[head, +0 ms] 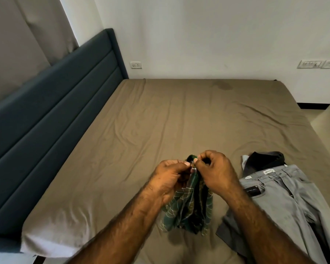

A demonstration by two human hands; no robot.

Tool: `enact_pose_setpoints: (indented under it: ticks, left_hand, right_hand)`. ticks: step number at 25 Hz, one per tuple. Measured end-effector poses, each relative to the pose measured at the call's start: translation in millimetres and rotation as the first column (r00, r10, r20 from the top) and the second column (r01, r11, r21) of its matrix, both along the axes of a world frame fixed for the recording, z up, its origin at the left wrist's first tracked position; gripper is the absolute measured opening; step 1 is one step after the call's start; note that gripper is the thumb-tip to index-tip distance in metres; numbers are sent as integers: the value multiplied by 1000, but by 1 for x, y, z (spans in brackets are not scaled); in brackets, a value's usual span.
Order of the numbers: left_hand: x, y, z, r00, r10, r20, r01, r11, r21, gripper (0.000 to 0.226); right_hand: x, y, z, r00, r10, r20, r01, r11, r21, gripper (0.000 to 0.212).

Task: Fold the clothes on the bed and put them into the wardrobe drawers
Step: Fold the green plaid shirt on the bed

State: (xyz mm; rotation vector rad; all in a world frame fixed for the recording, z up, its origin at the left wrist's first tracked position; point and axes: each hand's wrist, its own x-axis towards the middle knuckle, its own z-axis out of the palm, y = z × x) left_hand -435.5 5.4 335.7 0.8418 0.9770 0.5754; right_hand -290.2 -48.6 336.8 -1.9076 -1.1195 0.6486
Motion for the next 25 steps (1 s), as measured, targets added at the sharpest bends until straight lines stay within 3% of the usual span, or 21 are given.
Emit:
enact_pose_setpoints:
  ticks: [2, 4, 5, 8, 11, 13, 15, 19, 23, 25]
  left_hand:
    - [1, -1, -4, 979, 1, -203, 58, 957, 283, 16]
    - [2, -6, -5, 900, 59, -432, 182, 849, 496, 22]
    - [4, -8, -4, 900, 54, -433, 184, 853, 489, 23]
    - [0, -17, 5, 986, 9, -168, 36, 965, 260, 24]
    - [-5, -22, 7, 998, 20, -56, -10, 983, 184, 21]
    - [-6, -19, 3, 994, 71, -84, -50, 971, 235, 21]
    - [-4, -15, -2, 977, 108, -185, -35, 932, 362, 20]
    - [-4, -15, -3, 925, 165, -343, 54, 835, 548, 17]
    - [-11, -16, 2, 908, 117, -403, 168, 779, 604, 16]
    - [-10, -15, 4, 929, 64, -364, 166, 809, 564, 16]
  right_hand:
    - [0, -1, 2, 952, 13, 307, -37, 997, 71, 10]
    - [-5, -3, 0, 918, 97, 385, -165, 975, 147, 7]
    - [-5, -4, -1, 932, 125, 341, -189, 968, 162, 7]
    - [-2, -8, -3, 979, 119, 165, -142, 981, 133, 6]
    - [7, -6, -2, 973, 227, 29, -228, 973, 35, 12]
    - [10, -7, 0, 949, 276, -152, -274, 961, 35, 14]
    - [8, -10, 1, 928, 234, -291, -211, 971, 109, 14]
    - [5, -10, 0, 889, 231, -395, -175, 969, 172, 16]
    - [15, -11, 4, 695, 226, -682, -203, 972, 115, 15]
    - [14, -14, 3, 716, 190, -671, -149, 982, 119, 10]
